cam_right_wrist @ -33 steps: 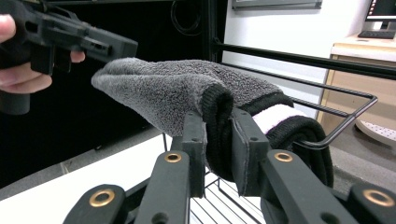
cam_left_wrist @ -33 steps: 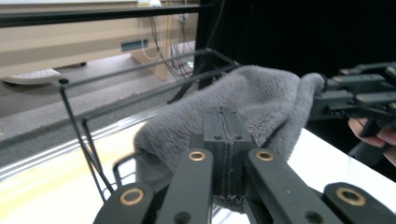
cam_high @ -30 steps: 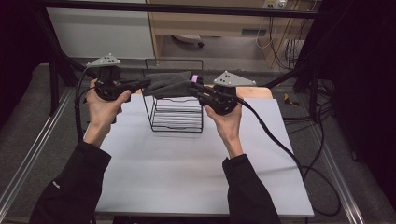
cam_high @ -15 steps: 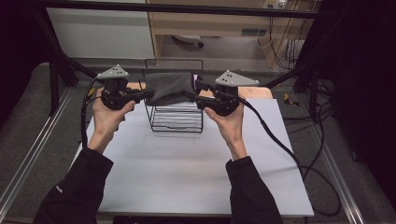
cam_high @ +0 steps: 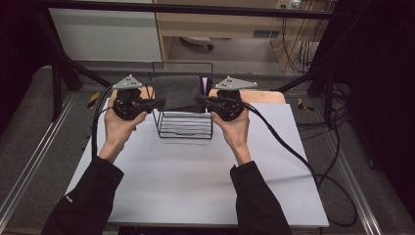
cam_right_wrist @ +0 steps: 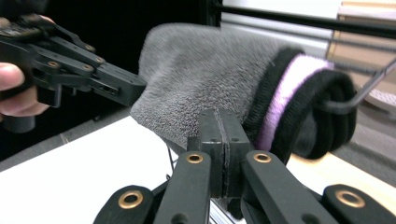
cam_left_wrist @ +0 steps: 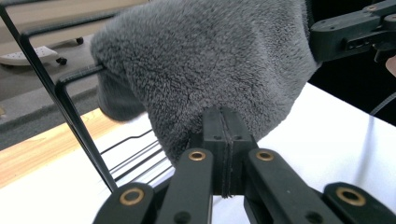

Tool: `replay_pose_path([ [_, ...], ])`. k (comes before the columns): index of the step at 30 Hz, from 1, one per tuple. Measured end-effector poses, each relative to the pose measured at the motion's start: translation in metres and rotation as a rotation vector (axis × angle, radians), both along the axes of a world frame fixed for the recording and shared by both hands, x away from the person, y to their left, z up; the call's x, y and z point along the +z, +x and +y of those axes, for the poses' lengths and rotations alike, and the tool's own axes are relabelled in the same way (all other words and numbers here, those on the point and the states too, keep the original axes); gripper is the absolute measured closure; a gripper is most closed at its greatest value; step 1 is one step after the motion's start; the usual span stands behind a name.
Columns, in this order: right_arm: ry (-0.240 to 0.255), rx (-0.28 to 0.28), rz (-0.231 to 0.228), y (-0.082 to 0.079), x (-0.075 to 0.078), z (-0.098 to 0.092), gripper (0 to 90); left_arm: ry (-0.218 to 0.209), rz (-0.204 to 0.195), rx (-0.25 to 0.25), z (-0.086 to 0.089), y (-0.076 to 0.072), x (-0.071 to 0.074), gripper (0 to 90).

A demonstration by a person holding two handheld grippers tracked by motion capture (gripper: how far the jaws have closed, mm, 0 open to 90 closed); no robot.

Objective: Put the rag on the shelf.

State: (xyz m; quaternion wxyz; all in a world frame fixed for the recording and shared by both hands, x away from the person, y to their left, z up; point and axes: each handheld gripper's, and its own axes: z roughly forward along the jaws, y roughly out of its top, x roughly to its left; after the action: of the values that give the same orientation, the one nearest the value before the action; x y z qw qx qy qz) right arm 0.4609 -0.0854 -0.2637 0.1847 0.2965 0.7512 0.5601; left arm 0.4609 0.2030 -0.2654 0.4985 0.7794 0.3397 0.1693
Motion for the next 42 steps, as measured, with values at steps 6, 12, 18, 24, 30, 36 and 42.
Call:
replay_pose_path([
  [6,0.014,-0.027,0.053,0.008,-0.016,-0.004,90.0,0.001,0.008,0.01,-0.001,0.006,-0.011,89.6],
  [12,0.025,-0.039,0.061,0.012,-0.025,-0.007,89.6,-0.015,0.01,0.013,-0.003,0.009,-0.013,89.0],
  [18,0.053,-0.017,0.039,0.007,-0.02,-0.01,81.7,-0.046,0.022,-0.011,0.003,0.005,-0.01,84.0],
  [24,0.068,0.014,-0.001,-0.006,-0.012,-0.017,67.4,-0.043,0.019,0.002,0.013,-0.004,-0.005,70.6],
  [30,0.044,-0.01,-0.003,-0.015,-0.005,-0.027,47.2,-0.03,0.022,0.012,0.019,-0.014,-0.007,52.6],
  [36,0.059,-0.018,0.026,-0.025,-0.011,-0.043,30.0,0.014,0.036,0.011,0.026,-0.024,-0.018,38.2],
  [42,0.052,-0.025,0.065,-0.03,-0.022,-0.06,16.9,0.037,0.044,0.006,0.03,-0.032,-0.035,30.2],
])
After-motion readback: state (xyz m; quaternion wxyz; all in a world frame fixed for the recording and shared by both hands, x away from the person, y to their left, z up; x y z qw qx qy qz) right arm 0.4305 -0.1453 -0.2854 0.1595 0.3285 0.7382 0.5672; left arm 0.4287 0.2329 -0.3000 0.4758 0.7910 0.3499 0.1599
